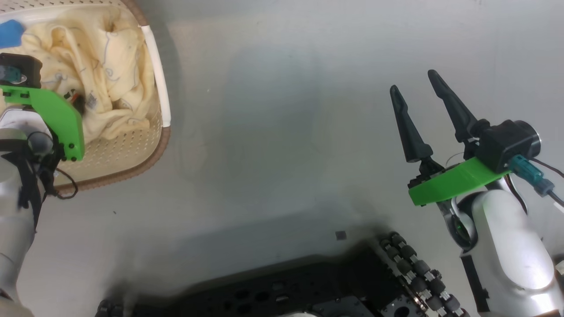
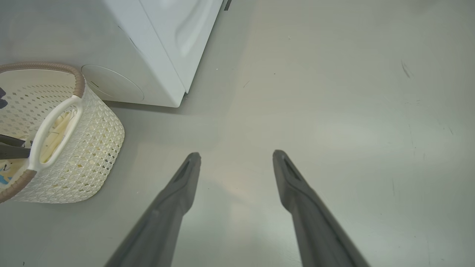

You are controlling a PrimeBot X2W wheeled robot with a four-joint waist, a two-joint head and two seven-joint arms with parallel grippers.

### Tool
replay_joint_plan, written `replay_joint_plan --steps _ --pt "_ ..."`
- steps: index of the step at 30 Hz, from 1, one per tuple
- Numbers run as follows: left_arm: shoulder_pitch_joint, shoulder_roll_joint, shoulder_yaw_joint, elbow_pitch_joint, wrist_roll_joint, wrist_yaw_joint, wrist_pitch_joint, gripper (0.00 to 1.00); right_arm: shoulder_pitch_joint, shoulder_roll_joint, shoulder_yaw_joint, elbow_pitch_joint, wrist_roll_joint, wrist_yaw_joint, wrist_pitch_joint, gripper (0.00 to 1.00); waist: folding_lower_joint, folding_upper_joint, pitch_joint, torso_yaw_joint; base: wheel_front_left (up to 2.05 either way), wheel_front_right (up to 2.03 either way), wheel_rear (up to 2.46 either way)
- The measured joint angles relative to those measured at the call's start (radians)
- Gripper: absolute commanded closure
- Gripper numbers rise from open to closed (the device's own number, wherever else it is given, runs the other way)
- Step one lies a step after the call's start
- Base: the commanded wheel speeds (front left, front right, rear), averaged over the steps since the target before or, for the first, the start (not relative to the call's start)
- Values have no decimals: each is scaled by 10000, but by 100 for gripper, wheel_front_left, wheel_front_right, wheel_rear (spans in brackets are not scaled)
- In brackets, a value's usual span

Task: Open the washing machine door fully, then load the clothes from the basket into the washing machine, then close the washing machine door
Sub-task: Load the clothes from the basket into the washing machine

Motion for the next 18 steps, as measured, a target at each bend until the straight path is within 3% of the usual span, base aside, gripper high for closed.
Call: replay_joint_plan --steps 5,6,7,18 --pt "-32 -33 -67 109 29 90 104 0 0 0 59 -40 2 0 0 0 0 0 89 -47 0 0 0" --pt "-32 -48 -65 136 27 102 174 35 0 0 56 -54 2 0 0 0 0 0 105 -48 0 0 0" --pt "-32 -63 -69 153 15 102 297 100 0 0 52 -65 2 0 0 0 0 0 115 -50 0 0 0" --pt "-16 -113 -44 230 -251 86 472 100 -38 2 102 -48 107 0 0 0 0 0 -77 -58 0 0 0"
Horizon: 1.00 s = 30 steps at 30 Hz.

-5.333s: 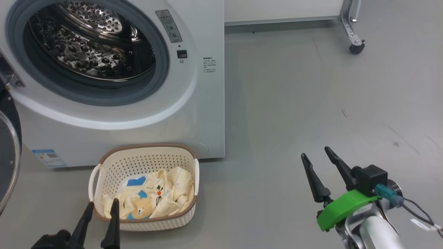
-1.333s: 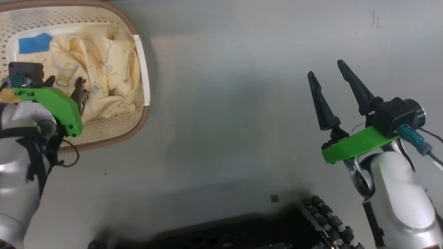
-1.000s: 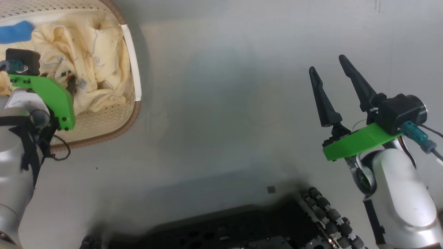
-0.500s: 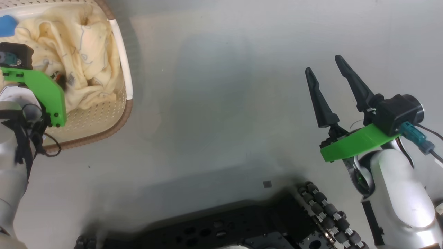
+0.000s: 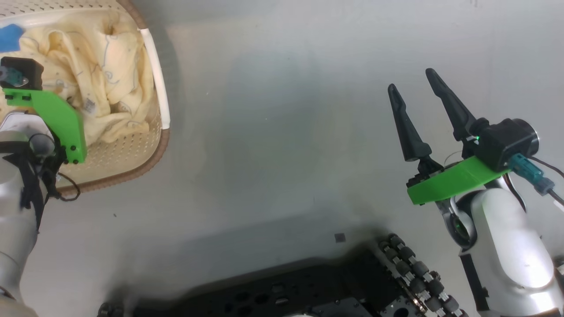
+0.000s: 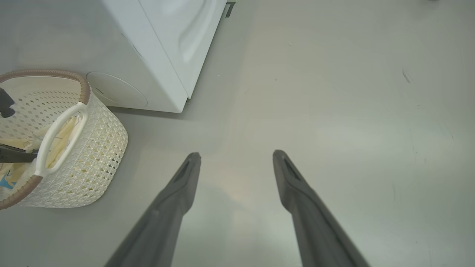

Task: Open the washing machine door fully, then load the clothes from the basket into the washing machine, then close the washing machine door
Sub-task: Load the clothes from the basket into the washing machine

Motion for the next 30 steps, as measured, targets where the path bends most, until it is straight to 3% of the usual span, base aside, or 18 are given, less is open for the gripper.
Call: replay_joint_plan --steps 11,24,30 --pt "226 -150 159 46 -380 -12 -1074 100 -608 0 44 242 -33 0 0 0 0 0 -769 111 0 0 0" --pt "1482 -385 278 52 -625 4 -3175 100 -538 -2 81 871 -50 0 0 0 0 1 -2738 421 0 0 0" --pt "1967 -362 483 -127 -625 343 -3843 100 -250 -2 73 1114 -134 0 0 0 -1 0 -3652 544 0 0 0"
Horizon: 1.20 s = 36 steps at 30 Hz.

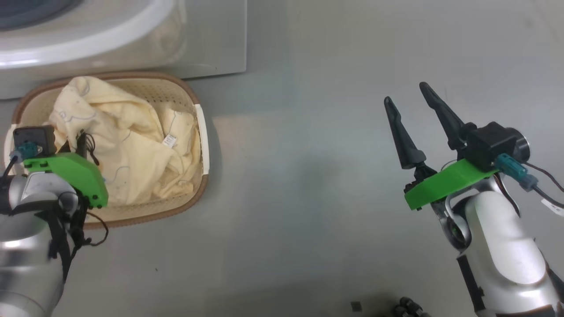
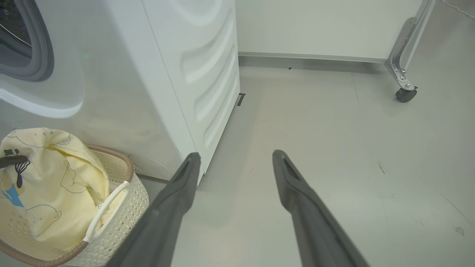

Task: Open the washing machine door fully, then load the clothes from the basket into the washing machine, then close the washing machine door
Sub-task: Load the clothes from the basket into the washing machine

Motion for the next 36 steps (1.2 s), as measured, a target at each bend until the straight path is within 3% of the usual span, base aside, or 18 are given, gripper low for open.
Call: replay_joint_plan --steps 7,14,20,27,36 --pt "717 372 892 -1914 351 708 -35 100 193 0 -10 196 0 0 0 0 0 0 -841 126 0 0 0" --pt "2589 640 2614 -4475 1402 1342 -36 100 573 2 73 502 15 0 0 0 0 0 -1774 248 0 0 0" --pt "4404 604 4215 -6483 2495 1471 -36 100 981 2 251 746 119 0 0 0 0 0 -2714 343 0 0 0" --pt "6093 244 5584 -8130 3465 1327 -36 100 1362 2 293 924 150 0 0 0 0 0 -3672 477 0 0 0" --pt "7413 -293 6466 -8882 4174 1218 -36 100 1792 2 399 1074 326 0 2 0 0 0 -4545 628 0 0 0"
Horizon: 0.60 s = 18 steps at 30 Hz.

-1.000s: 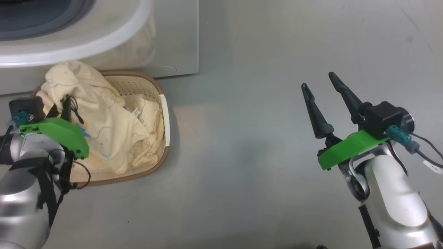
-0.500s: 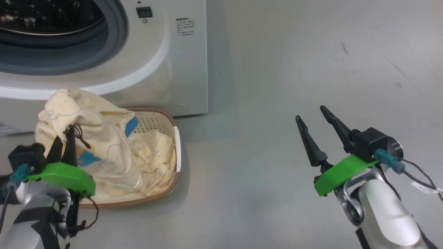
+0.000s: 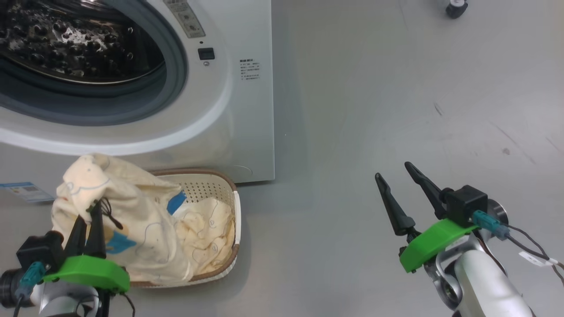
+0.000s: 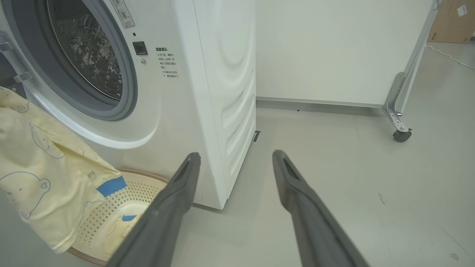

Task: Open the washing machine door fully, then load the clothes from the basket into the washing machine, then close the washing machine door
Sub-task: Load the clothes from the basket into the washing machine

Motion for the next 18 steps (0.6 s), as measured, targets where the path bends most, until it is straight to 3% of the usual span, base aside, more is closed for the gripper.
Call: replay_joint_plan --steps 18 --pt "861 -805 1260 -656 784 -516 0 100 282 0 10 -12 309 2 0 0 0 0 -367 98 0 0 0"
